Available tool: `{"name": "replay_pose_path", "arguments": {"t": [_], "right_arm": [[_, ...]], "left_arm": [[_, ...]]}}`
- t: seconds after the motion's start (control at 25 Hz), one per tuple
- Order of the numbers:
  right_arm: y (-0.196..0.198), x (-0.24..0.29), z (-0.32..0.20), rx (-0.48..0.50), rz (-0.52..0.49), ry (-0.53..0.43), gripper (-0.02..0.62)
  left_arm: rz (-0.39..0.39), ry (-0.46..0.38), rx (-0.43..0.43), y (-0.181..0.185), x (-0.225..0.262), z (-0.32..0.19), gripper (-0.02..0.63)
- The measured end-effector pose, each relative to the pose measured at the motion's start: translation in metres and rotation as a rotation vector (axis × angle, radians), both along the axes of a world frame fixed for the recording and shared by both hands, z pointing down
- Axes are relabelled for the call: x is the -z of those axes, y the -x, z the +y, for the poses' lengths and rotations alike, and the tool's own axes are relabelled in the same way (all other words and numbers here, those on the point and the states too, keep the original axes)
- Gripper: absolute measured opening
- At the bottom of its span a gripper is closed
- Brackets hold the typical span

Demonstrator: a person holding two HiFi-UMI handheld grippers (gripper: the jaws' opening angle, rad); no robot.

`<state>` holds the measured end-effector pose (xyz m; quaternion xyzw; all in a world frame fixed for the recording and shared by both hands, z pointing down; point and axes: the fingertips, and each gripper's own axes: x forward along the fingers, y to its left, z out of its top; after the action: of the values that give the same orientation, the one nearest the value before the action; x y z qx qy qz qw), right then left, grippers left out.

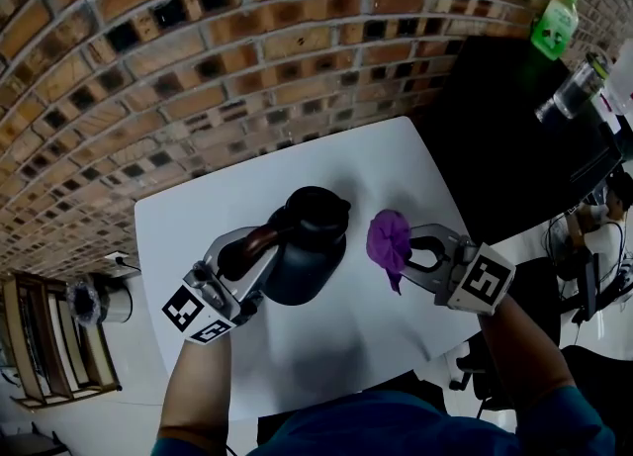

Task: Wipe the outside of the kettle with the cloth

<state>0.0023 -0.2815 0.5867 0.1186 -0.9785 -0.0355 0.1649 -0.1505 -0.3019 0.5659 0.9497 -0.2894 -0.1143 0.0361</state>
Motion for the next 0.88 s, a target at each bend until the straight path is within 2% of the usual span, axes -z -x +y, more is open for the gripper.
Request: {"name": "replay_pose_path", "arguments": {"t": [0.24, 0.36, 0.52, 0.88], "right_arm": [[-0.007, -0.003, 0.003, -0.004, -0.034, 0.012, 0.064], [-0.010, -0.004, 0.005, -0.004, -0.052, 0.016, 0.064], [-0.011, -0.009, 0.012, 0.006, -0.055, 0.028, 0.064], [-0.008, -0.016, 0.034, 0.032, -0.027, 0.075, 0.064]], "left_arm": [[-0.001, -0.026, -0.033, 0.008, -0.005, 0.026, 0.089], [-0.008, 0.002, -0.005, 0.019, -0.013, 0.040, 0.086], [0.027, 0.051, 0.033, 0.032, -0.022, 0.058, 0.091], [0.078, 0.102, 0.078, 0.034, -0.031, 0.089, 0.134]]}}
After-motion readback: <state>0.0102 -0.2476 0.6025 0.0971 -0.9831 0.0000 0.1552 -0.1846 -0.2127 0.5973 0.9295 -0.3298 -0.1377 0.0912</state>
